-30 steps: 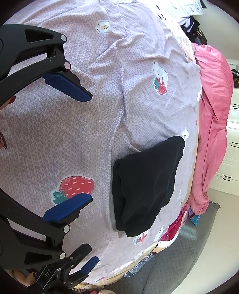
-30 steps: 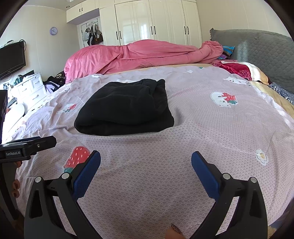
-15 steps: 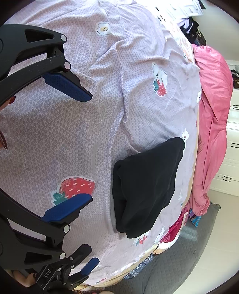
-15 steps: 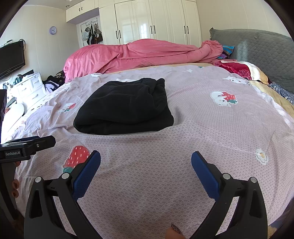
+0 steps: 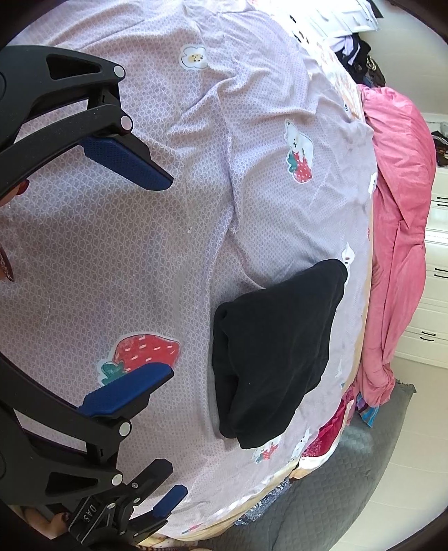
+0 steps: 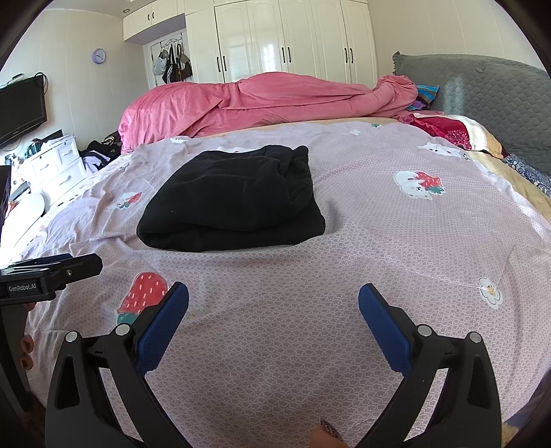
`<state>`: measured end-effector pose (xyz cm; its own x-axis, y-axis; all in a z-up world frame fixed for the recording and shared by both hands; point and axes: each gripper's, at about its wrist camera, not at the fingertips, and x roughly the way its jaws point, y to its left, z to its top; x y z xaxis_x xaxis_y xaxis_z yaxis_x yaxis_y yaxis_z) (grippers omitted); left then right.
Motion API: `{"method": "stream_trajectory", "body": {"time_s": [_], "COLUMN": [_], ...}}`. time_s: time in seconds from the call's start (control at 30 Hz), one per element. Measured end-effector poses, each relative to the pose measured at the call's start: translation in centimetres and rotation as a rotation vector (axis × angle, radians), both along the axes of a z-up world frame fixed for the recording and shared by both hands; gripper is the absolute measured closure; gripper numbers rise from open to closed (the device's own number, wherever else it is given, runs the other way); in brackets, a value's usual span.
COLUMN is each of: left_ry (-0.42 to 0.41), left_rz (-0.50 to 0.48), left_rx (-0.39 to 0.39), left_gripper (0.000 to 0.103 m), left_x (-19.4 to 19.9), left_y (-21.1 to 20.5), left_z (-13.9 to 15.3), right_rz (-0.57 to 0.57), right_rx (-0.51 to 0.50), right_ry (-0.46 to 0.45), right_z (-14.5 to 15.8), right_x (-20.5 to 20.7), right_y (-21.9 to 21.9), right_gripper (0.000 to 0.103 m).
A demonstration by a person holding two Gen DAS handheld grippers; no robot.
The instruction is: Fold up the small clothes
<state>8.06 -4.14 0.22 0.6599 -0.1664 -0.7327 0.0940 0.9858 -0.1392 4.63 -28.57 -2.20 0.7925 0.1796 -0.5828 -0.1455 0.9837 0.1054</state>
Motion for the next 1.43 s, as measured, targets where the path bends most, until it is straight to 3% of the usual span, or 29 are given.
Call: {"method": "stream_trajectory", "body": {"time_s": [0.6, 0.93, 1.07, 1.13, 1.27, 1.33, 1.43], "left_ry": [-0.001, 0.06, 0.06, 0.059, 0.06, 0.059, 0.074], "left_rz": [-0.032, -0.036, -0.004, 0.052, 0.217, 0.361, 0.541], "left_rx": [0.032, -0.022, -0.022, -0.036, 0.019, 0.079, 0.108], "left_gripper": [0.009, 0.009, 0.009, 0.009, 0.009, 0.009, 0.009], "left_x": [-0.5, -0.8, -1.0, -0.7, 0.3, 0.6, 1.0], "left_y": [-0.5, 1.2, 4.6, 8.5, 17.6, 24.0, 32.5], "left_z": [0.2, 0.1, 1.3, 2.3, 4.0, 4.7, 5.0], "right_rz": [0.0, -0.079, -0.235, -0.339, -0.685, -0.904, -1.189], "right_rx": [0.0, 0.044, 0.074, 0.078, 0.024, -0.009, -0.044], "right_ry": [0.002, -0.012, -0.049, -0.043, 0.012, 0.073, 0.203], "right_z": [-0.1, 1.6, 4.1, 4.9, 4.8, 3.5, 0.6], "right_x": [0.1, -0.9, -3.4, -4.9, -9.4, -12.7, -17.4], "right_y": [0.0, -2.4, -7.2, -10.5, -20.2, -26.2, -34.1], "right_gripper": [0.004, 0.004, 0.004, 0.004, 0.004, 0.004, 0.004]}}
